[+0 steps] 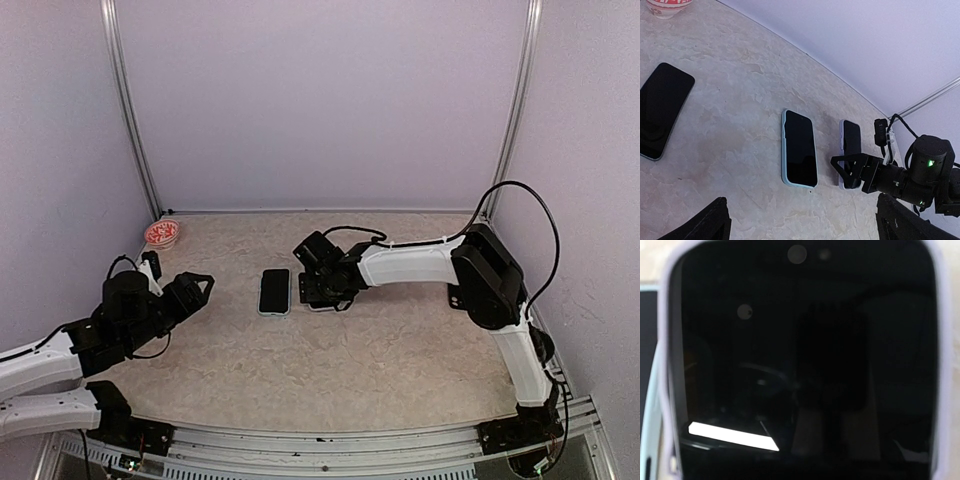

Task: Put the phone into the phone case
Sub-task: Place the phone with the phone case at the center of the board.

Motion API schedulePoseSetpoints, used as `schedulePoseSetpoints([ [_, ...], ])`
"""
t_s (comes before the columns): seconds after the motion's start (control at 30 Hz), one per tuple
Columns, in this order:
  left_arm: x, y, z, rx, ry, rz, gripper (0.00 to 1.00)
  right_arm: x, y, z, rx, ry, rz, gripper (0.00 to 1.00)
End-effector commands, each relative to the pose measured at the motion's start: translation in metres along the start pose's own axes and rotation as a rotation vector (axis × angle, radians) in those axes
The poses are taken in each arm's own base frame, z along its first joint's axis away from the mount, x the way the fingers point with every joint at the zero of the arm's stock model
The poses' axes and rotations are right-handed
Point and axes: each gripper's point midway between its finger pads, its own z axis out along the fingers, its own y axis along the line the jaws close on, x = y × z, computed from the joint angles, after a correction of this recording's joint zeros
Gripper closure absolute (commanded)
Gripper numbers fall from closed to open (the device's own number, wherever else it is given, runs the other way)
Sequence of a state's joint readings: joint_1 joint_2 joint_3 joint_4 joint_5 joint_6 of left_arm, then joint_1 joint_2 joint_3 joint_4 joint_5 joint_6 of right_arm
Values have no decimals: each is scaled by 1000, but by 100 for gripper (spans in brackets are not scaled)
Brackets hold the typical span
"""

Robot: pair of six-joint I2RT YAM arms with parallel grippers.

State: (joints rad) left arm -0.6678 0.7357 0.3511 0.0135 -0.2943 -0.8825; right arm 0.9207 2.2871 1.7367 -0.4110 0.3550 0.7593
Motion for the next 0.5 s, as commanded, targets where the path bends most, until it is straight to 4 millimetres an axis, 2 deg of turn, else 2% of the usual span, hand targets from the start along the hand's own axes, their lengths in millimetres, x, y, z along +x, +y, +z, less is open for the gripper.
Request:
schedulePoseSetpoints([
  [0.0, -1, 6, -2, -13, -13, 0, 1, -17, 5, 0, 2, -30, 65, 46],
  [0.47, -3, 5, -7, -5, -16, -18, 1, -4, 8, 15, -2, 6, 136, 41],
])
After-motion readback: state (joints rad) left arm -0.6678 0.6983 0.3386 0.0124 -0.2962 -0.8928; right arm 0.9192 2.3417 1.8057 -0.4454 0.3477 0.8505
